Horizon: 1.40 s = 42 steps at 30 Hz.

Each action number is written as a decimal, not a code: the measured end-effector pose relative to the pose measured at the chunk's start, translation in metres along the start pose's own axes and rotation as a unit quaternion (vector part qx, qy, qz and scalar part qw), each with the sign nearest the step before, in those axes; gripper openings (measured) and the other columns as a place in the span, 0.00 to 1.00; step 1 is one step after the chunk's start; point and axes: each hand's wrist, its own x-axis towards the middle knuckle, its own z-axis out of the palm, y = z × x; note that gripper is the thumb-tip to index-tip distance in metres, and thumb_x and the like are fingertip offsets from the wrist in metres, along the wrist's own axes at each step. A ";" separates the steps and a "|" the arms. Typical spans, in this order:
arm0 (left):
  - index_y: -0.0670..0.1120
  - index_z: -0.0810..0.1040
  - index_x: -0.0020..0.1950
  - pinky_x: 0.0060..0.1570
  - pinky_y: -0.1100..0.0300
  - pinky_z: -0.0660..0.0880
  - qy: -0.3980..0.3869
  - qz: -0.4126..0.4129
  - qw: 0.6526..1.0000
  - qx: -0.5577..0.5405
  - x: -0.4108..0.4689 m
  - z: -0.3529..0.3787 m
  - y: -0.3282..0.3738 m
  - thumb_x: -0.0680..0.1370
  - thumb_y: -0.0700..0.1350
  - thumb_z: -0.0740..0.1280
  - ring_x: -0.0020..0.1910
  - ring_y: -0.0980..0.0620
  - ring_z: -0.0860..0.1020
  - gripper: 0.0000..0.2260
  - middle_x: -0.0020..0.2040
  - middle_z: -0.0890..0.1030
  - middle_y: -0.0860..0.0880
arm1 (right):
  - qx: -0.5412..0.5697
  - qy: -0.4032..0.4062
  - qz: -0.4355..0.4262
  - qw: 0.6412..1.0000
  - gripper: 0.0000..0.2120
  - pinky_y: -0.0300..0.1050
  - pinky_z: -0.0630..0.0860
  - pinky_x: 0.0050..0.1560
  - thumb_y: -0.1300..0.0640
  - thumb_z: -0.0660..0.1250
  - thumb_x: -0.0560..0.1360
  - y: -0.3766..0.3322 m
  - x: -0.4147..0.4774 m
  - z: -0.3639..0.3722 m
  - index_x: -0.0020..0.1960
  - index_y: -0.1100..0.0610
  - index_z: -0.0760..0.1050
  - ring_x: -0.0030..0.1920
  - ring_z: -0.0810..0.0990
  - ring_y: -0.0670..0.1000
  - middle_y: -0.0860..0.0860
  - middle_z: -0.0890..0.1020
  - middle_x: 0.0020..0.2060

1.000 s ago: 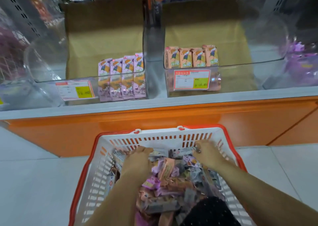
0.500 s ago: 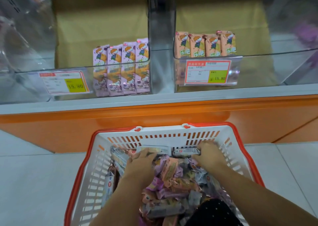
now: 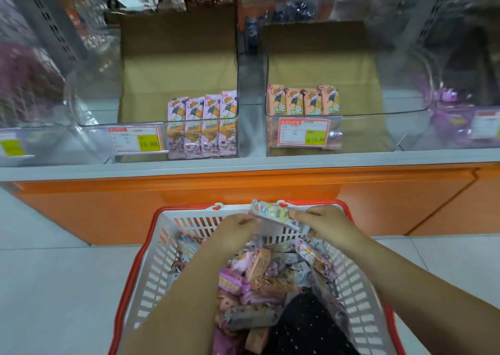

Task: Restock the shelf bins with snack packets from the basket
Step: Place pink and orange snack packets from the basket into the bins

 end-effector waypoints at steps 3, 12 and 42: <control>0.54 0.75 0.50 0.57 0.53 0.71 -0.001 -0.004 0.994 -0.109 -0.020 0.000 0.023 0.79 0.54 0.63 0.56 0.51 0.78 0.06 0.54 0.79 0.54 | 0.033 0.002 -0.023 0.999 0.16 0.45 0.74 0.46 0.42 0.65 0.75 -0.018 -0.023 -0.008 0.47 0.54 0.81 0.39 0.79 0.48 0.54 0.82 0.43; 0.47 0.75 0.59 0.58 0.50 0.75 -0.051 0.097 0.965 -0.239 -0.067 0.017 0.081 0.77 0.49 0.67 0.53 0.45 0.81 0.12 0.54 0.83 0.48 | -0.004 0.027 -0.111 0.993 0.21 0.37 0.71 0.38 0.42 0.66 0.74 -0.055 -0.081 -0.046 0.46 0.62 0.81 0.37 0.79 0.47 0.57 0.83 0.45; 0.55 0.77 0.54 0.51 0.56 0.76 0.360 0.126 0.919 -0.104 -0.183 -0.273 0.027 0.75 0.48 0.68 0.42 0.58 0.80 0.08 0.44 0.83 0.53 | -0.227 -0.008 -0.390 0.892 0.17 0.39 0.68 0.54 0.57 0.66 0.76 -0.333 -0.023 0.099 0.64 0.55 0.75 0.57 0.76 0.54 0.55 0.77 0.58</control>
